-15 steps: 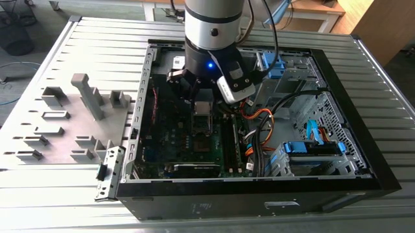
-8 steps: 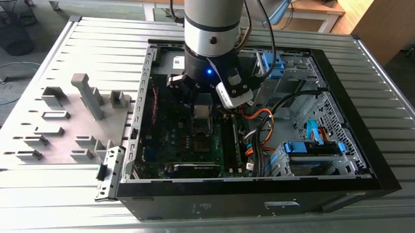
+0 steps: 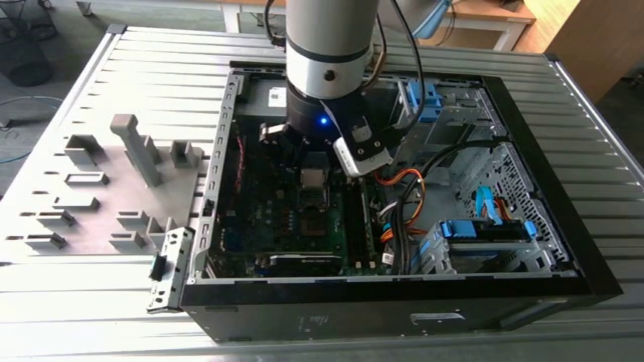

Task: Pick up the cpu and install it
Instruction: 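Place the cpu into insertion slot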

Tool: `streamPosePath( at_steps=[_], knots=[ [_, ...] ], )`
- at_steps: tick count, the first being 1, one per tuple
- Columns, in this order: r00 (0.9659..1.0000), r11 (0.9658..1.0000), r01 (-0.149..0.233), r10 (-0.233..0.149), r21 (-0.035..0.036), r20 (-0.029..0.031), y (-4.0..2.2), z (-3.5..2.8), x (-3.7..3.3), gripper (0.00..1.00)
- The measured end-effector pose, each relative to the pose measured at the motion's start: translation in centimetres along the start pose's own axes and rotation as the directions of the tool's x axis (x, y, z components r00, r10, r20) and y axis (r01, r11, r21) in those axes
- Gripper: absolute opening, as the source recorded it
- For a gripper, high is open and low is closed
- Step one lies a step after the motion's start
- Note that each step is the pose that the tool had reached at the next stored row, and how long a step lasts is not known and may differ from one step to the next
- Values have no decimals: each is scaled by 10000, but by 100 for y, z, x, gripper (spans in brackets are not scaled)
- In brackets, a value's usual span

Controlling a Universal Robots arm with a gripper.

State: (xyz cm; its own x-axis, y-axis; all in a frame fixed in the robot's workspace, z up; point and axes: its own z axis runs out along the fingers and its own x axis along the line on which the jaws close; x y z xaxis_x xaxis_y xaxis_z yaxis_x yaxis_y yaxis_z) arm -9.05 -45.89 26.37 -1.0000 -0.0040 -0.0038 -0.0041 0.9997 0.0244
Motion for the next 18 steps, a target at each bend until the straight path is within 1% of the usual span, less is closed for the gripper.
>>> streamPosePath(
  at_steps=[3,8,13,18],
  knots=[
    [10000,10000,-18,18,1,0,-1,38,0,47],
    [10000,10000,-32,32,1,0,-2,73,0,47],
    [10000,10000,-74,74,1,1,-4,130,1,47],
    [10000,10000,-86,86,2,1,-22,172,1,47]
  ],
)
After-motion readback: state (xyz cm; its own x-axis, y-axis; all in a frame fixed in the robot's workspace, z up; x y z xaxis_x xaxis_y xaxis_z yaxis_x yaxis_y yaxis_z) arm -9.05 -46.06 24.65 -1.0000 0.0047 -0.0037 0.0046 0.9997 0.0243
